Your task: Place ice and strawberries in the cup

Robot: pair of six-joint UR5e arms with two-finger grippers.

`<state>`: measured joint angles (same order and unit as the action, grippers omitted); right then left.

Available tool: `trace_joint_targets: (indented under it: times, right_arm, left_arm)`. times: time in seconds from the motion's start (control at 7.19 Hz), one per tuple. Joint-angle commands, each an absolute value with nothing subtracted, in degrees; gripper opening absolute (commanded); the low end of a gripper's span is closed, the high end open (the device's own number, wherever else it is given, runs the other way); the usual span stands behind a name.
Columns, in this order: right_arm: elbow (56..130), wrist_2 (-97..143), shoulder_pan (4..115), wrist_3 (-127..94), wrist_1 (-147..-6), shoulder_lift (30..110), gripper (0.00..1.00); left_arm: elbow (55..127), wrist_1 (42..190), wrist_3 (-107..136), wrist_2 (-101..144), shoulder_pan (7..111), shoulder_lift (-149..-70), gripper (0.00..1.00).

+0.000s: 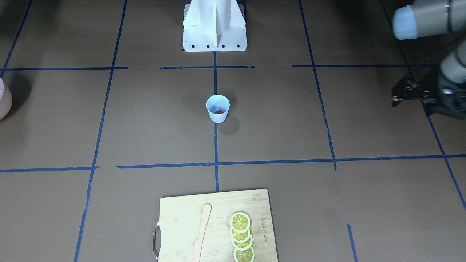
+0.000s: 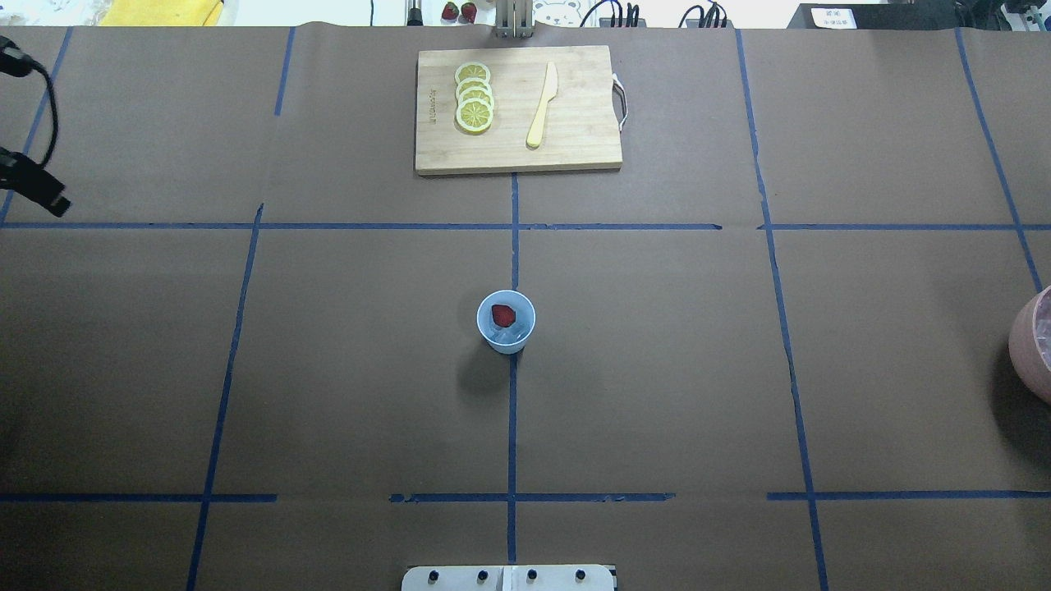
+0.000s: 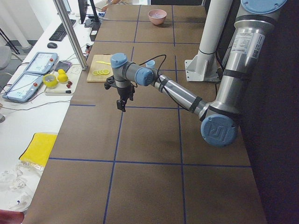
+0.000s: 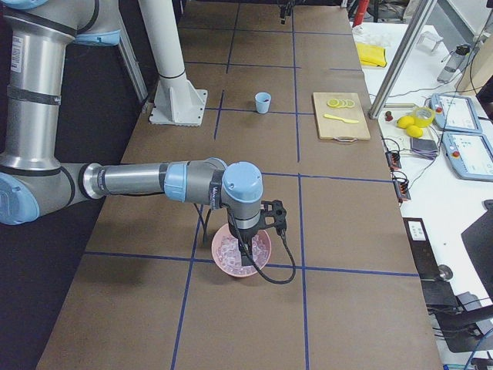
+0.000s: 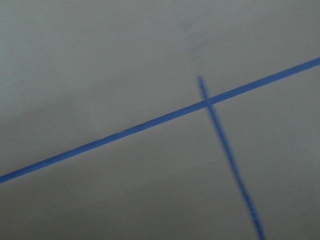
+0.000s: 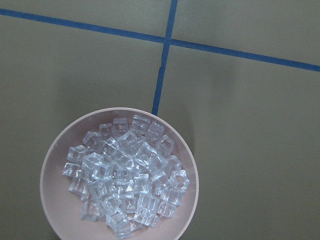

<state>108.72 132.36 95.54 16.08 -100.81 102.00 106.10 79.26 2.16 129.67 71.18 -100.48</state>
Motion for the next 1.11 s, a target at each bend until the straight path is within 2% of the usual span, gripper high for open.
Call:
trace_joint_targets:
  times: [0.0,0.28,0.56,0.97]
  right_arm:
    - [108.72,132.36,95.54,16.08,-100.81,102.04,1.0]
    - [108.72,132.45,95.54,16.17,-100.81,102.3,1.0]
    - [108.72,132.36,95.54,16.17,-100.81,102.3,1.0]
    - [108.81,132.45,95.54,16.17,-100.72,102.3,1.0]
  left_arm:
    - [101.63,79.36,-10.58,132.96,82.22,-95.21,1.0]
    - [97.05,79.45,-13.62,134.03,87.35,-90.9,1.0]
    - [96.85,79.54,-13.45,134.12,91.65,-90.88,1.0]
    - [96.6,80.5,-13.71,131.86,92.29,-90.62,1.0]
